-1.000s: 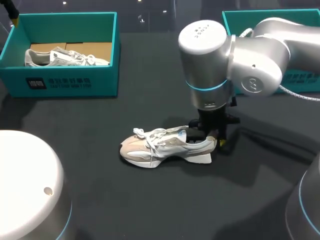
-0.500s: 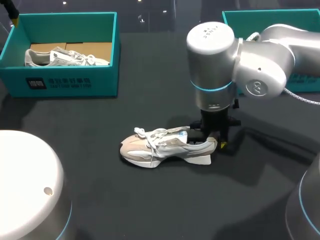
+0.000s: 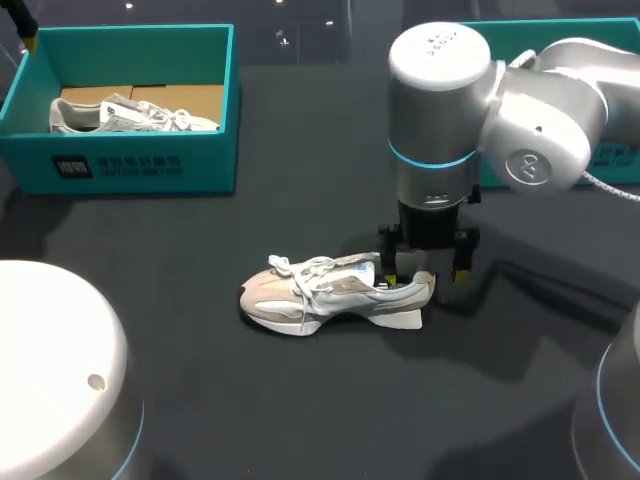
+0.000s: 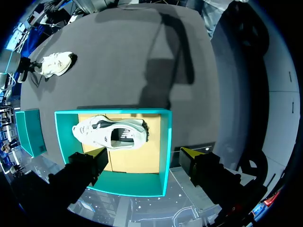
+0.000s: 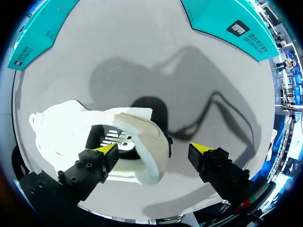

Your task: Take the shoe out of the shoebox, open the shoe tongue, remove and reinsert the insole, then place the shoe into the shoebox

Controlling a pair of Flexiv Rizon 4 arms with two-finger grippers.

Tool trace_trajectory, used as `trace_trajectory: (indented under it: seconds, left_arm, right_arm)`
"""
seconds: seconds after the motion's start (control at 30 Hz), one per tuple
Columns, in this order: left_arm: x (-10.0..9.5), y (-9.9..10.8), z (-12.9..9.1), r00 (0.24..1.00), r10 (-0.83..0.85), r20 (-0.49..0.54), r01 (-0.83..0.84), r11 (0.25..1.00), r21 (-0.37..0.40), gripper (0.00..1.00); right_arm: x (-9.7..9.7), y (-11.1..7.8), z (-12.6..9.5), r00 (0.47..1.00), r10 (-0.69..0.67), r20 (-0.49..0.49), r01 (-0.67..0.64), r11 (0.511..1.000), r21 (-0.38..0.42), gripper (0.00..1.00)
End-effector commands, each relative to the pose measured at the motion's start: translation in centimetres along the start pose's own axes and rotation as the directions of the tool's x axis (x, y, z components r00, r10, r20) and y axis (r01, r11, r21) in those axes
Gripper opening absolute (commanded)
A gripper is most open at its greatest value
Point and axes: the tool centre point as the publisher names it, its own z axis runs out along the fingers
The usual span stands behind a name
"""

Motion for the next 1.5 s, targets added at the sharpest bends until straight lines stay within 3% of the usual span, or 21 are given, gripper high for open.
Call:
trace_trajectory:
  seconds: [0.03,0.47,0.53,0.77,0.87,1.33,1.4,1.5]
  left_arm:
    - [0.0,-0.1,-0.1,1.000,0.001,-0.001,-0.001,1.000,-0.001,1.00]
    - [0.0,-0.1,-0.1,1.000,0.001,-0.001,-0.001,1.000,-0.001,1.00]
    - [0.0,-0.1,-0.1,1.000,0.001,-0.001,-0.001,1.000,-0.001,1.00]
    - [0.0,-0.1,-0.1,1.000,0.001,-0.001,-0.001,1.000,-0.001,1.00]
    - [0.0,-0.1,-0.1,1.000,0.001,-0.001,-0.001,1.000,-0.001,1.00]
    - [0.0,-0.1,-0.1,1.000,0.001,-0.001,-0.001,1.000,-0.001,1.00]
    - [0.0,-0.1,-0.1,1.000,0.001,-0.001,-0.001,1.000,-0.001,1.00]
    - [0.0,-0.1,-0.1,1.000,0.001,-0.001,-0.001,1.000,-0.001,1.00]
  right_arm:
    - [-3.7,-0.9,-3.3,0.985,-0.041,-0.166,0.061,0.991,0.115,1.00]
    - [-3.7,-0.9,-3.3,0.985,-0.041,-0.166,0.061,0.991,0.115,1.00]
    - [-4.6,-1.1,-3.9,0.982,-0.033,-0.185,0.052,0.994,0.097,1.00]
    - [-6.8,-1.8,-6.9,0.921,-0.205,-0.332,0.211,0.977,-0.017,1.00]
    - [-7.8,-2.4,-7.4,0.749,-0.455,-0.482,0.452,0.882,-0.131,1.00]
    - [-7.8,-2.4,-7.4,0.749,-0.455,-0.482,0.452,0.882,-0.131,1.00]
    - [-8.0,-2.5,-7.3,0.707,-0.521,-0.478,0.467,0.852,-0.238,1.00]
    - [-8.6,-2.4,-7.0,0.690,-0.572,-0.444,0.465,0.820,-0.335,1.00]
